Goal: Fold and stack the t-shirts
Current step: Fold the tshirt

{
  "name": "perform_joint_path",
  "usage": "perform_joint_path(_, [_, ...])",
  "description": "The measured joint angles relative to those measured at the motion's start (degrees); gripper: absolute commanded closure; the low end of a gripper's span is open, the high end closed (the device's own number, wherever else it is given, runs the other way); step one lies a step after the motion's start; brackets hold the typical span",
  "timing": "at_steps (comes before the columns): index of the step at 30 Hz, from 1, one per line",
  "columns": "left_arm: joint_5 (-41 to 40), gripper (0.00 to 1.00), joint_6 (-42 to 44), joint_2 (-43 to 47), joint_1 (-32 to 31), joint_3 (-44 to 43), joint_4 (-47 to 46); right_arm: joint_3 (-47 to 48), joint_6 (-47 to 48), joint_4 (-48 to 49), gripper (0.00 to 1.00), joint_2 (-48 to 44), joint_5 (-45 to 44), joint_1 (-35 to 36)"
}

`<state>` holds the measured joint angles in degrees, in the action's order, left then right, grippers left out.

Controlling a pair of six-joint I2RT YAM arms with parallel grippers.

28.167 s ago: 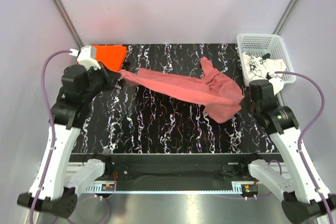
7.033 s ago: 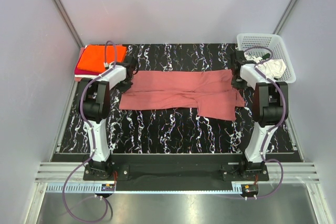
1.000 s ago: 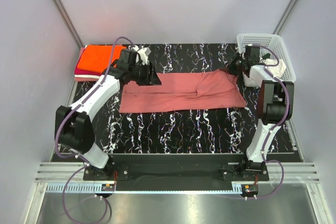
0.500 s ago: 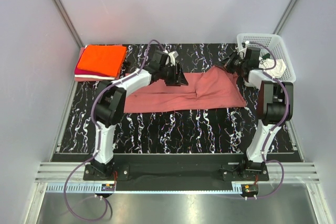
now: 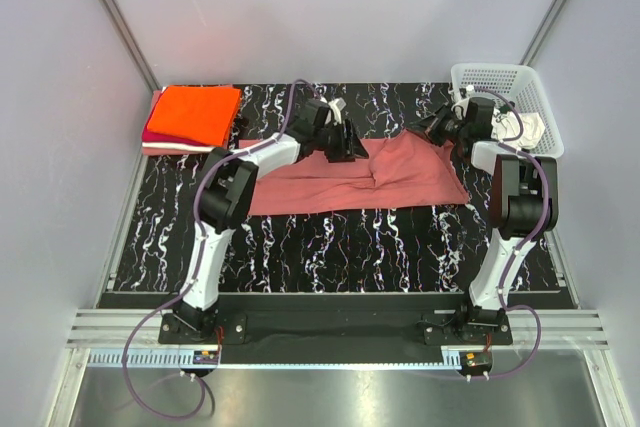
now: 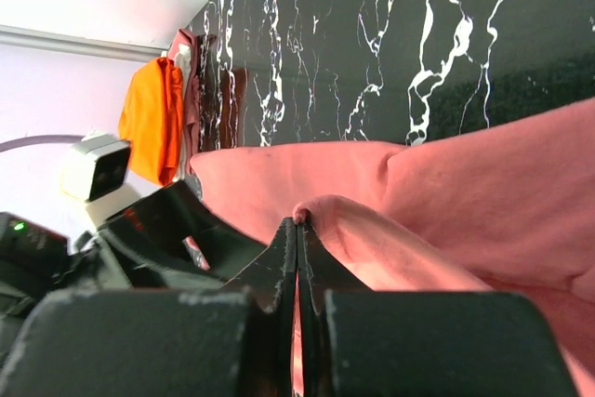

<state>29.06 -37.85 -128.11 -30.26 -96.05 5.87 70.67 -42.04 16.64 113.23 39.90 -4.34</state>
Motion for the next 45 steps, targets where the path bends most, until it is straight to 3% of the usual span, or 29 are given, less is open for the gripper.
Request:
perform_joint_path(10, [-0.7,0.44,-3.7,-6.7,-1.9,-4.5,-1.7,-0.6,-1.1,0.7,1.0,-0.2,0.3,-0.6])
perform_joint_path(21, [-0.8,0.53,-5.4,-9.3,-2.7,-5.8,-4.2,-0.6,-1.8,1.5,1.0,-0.2,0.9,-0.8])
perform_joint_path(24, [-0.8,0.65,-6.0,-9.4,-2.7,-5.8,-5.6,-0.6,-1.9,1.5,1.0,-0.2,1.4,-0.9])
perform_joint_path(30, [-0.6,1.0,-7.2,-9.8,-2.6,-6.3,-8.2,-0.6,-1.9,1.5,1.0,-0.2,1.8,-1.3])
perform_joint_path(45, [-2.1,0.98,-0.9,-11.1,-1.6,-17.5,-4.5,2.2,-1.2,1.0,1.0,2.8,1.7,-2.6])
